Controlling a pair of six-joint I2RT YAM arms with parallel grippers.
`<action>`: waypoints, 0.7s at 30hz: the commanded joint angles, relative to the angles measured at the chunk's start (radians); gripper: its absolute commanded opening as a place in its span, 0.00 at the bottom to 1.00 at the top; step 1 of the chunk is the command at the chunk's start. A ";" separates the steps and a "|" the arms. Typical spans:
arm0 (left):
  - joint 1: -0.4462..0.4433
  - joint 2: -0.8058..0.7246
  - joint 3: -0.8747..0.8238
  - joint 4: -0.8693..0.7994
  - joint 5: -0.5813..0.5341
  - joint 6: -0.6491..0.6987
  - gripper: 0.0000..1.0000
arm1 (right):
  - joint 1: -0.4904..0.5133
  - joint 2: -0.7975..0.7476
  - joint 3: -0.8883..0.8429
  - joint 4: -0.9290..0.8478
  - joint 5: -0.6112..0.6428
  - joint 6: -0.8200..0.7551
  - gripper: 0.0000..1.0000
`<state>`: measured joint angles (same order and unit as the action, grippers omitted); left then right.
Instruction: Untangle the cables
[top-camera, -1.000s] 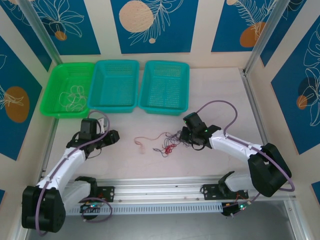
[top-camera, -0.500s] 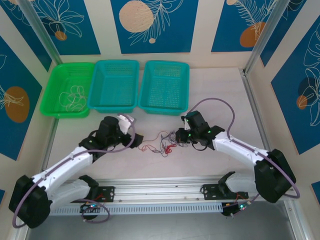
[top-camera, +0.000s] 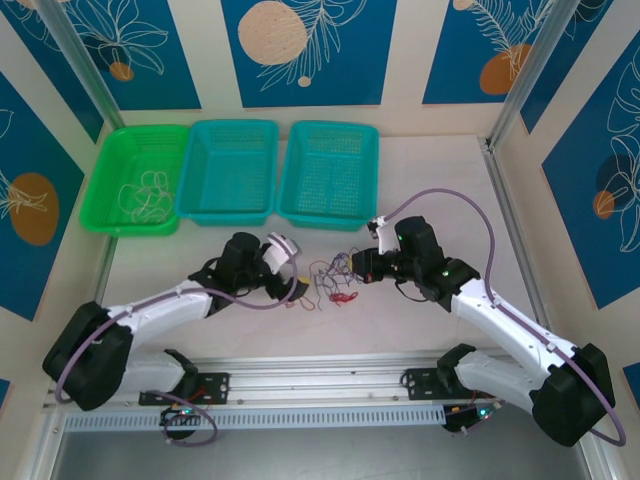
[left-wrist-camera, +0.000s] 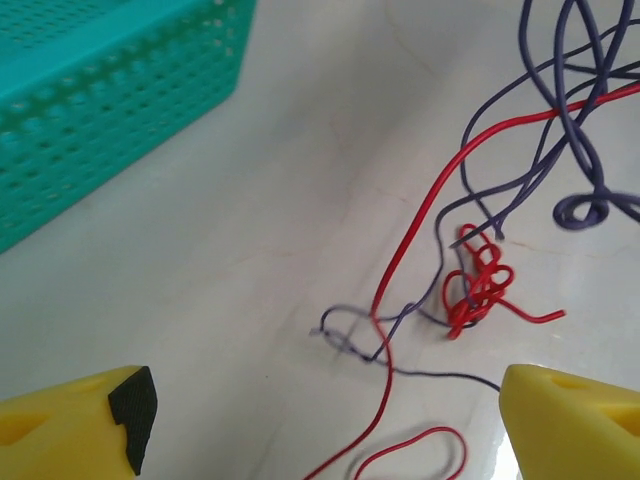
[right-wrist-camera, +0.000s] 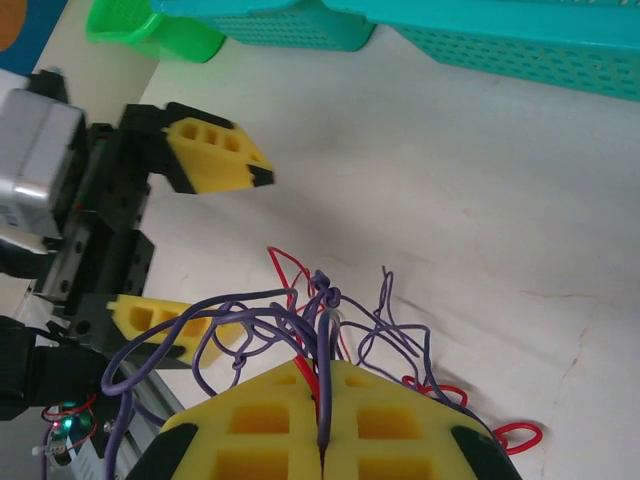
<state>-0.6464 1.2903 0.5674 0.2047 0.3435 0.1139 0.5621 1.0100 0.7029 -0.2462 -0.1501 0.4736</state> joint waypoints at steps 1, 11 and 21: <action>-0.031 0.052 0.033 0.096 0.117 0.002 0.88 | -0.004 -0.004 0.000 0.020 -0.048 -0.018 0.00; -0.047 0.173 0.100 0.164 -0.046 -0.155 0.24 | -0.006 -0.008 -0.009 0.007 -0.024 -0.005 0.00; -0.048 -0.056 0.093 0.032 -0.148 -0.233 0.00 | -0.009 0.107 -0.084 -0.249 0.467 0.176 0.18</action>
<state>-0.6907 1.2892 0.6407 0.2737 0.2226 -0.0731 0.5587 1.1034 0.6388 -0.3767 0.1860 0.5907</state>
